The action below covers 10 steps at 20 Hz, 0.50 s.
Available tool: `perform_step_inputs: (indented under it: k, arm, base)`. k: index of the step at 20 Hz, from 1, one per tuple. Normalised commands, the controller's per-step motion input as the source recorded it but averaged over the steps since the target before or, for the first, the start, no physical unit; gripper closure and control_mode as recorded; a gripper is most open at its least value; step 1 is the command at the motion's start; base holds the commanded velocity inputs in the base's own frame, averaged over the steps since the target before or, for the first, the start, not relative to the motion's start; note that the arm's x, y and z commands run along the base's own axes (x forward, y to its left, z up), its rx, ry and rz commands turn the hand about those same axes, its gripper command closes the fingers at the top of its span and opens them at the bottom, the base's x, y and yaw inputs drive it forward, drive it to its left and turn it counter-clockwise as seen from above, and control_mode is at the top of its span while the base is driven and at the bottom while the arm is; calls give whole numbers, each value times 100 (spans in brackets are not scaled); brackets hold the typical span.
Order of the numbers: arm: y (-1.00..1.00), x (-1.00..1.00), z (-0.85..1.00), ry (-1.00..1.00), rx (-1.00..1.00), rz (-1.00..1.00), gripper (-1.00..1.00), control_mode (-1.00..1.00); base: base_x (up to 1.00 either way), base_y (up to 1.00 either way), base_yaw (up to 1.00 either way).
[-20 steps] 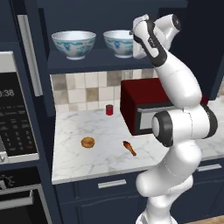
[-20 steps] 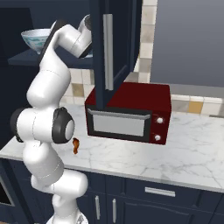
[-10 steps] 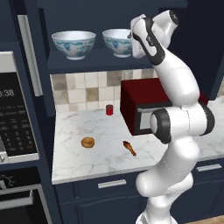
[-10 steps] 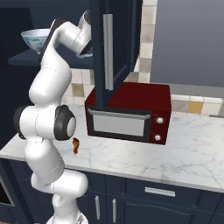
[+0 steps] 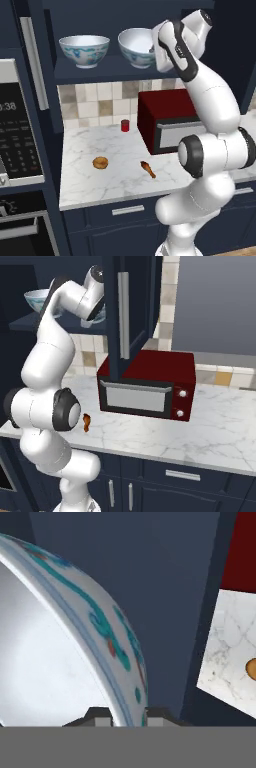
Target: Pick both bowls and place them on the counter. Then place the chicken drumstick in one bowl and place the bread in the other bowl.
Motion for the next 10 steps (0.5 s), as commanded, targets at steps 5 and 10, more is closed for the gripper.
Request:
perform_step_inputs:
  k: [5,10]
  arm:
    - [3,-73,-8,7,0,0,100,-100]
    - [1,-86,8,0,3,0,100,-100]
  base:
    - [0,0,0]
    - [0,0,0]
